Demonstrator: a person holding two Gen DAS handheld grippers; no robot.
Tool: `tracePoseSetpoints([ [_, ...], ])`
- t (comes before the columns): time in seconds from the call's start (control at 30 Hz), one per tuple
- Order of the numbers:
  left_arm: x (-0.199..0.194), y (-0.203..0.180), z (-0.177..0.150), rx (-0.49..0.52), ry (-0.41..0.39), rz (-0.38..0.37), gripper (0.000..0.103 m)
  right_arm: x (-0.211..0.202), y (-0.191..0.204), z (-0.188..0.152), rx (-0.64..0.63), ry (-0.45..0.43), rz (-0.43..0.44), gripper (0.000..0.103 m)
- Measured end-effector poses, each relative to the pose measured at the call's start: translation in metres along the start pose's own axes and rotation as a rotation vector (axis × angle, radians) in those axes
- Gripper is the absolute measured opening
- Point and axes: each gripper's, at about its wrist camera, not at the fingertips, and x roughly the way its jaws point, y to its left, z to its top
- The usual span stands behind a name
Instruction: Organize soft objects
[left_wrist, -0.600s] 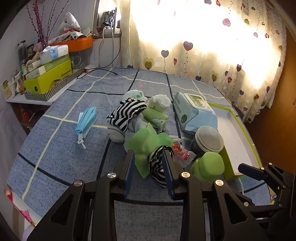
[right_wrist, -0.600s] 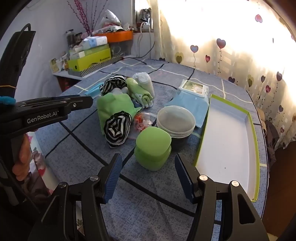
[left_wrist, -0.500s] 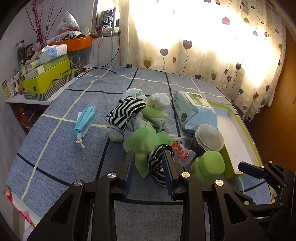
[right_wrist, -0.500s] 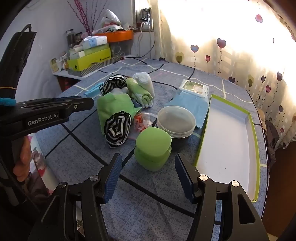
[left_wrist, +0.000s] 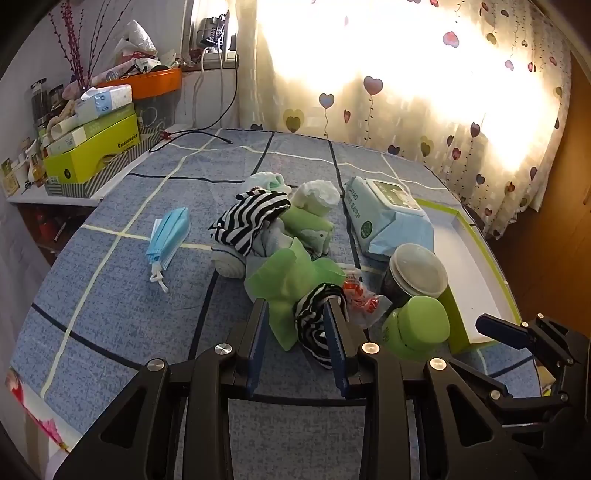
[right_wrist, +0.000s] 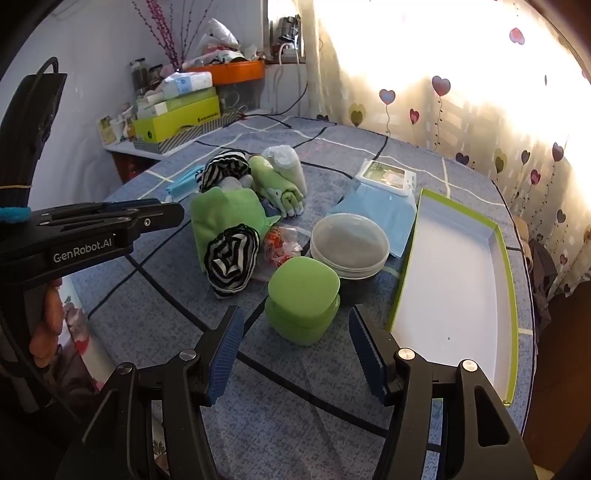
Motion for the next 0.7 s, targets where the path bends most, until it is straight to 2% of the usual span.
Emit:
tracePoseSetpoints([
  [0.3,-0.0021,0.0011,0.0027,-0.039,-0.003,-0.054,0.032,-0.0014,-0.0012,0.0002,0.003,-0.005,0.001,0.059],
  [0.7,-0.0046,-0.0008,0.0047,-0.021,-0.019,-0.041,0.032,-0.0017,-0.0020,0.0001,0.005,-0.008,0.005,0.059],
])
